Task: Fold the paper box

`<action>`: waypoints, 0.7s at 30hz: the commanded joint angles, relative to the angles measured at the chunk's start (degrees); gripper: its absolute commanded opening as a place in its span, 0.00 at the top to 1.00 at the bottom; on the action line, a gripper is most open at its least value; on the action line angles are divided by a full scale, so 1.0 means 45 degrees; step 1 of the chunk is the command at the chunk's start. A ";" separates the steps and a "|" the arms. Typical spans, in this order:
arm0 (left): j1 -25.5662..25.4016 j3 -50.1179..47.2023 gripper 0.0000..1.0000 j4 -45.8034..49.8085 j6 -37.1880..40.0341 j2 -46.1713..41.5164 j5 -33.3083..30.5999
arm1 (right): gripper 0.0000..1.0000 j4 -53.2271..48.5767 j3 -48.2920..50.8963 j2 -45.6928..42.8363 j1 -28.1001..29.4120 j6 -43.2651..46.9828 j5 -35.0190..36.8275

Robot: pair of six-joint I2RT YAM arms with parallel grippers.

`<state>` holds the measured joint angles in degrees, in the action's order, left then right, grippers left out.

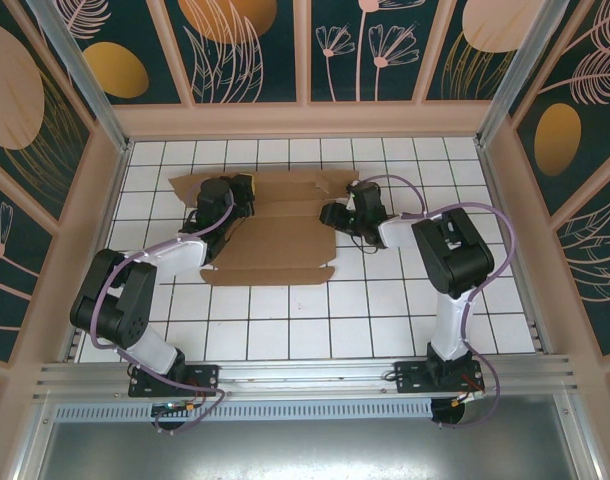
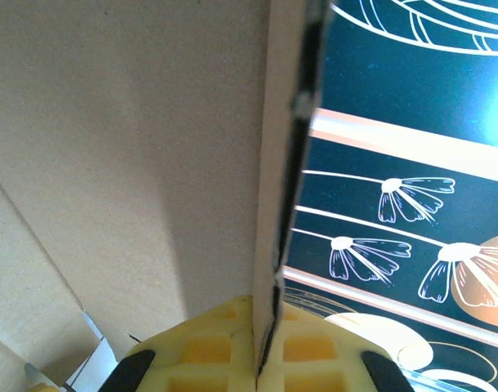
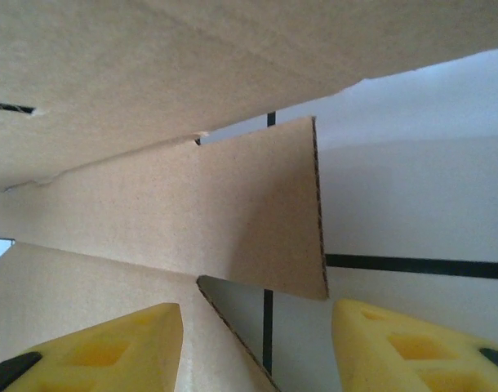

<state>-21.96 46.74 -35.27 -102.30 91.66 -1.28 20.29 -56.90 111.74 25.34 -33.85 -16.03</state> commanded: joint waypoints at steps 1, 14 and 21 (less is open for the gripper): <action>-0.0009 0.0570 1.00 0.1083 -0.0432 0.0159 0.0808 | 0.48 0.0498 -0.0382 0.0320 -0.0172 -0.0025 0.0332; -0.0014 0.2462 1.00 0.4977 -0.0406 0.0281 0.0826 | 0.53 0.6155 0.1724 -0.0071 -0.0407 0.0568 0.2283; -0.0004 0.3162 1.00 0.6300 -0.0483 0.0200 0.0320 | 0.60 0.9986 0.2808 0.0626 -0.0873 -0.2070 0.1745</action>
<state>-21.85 59.27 -13.76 -103.20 92.31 1.43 52.73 -44.99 112.81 22.37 -37.39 -8.45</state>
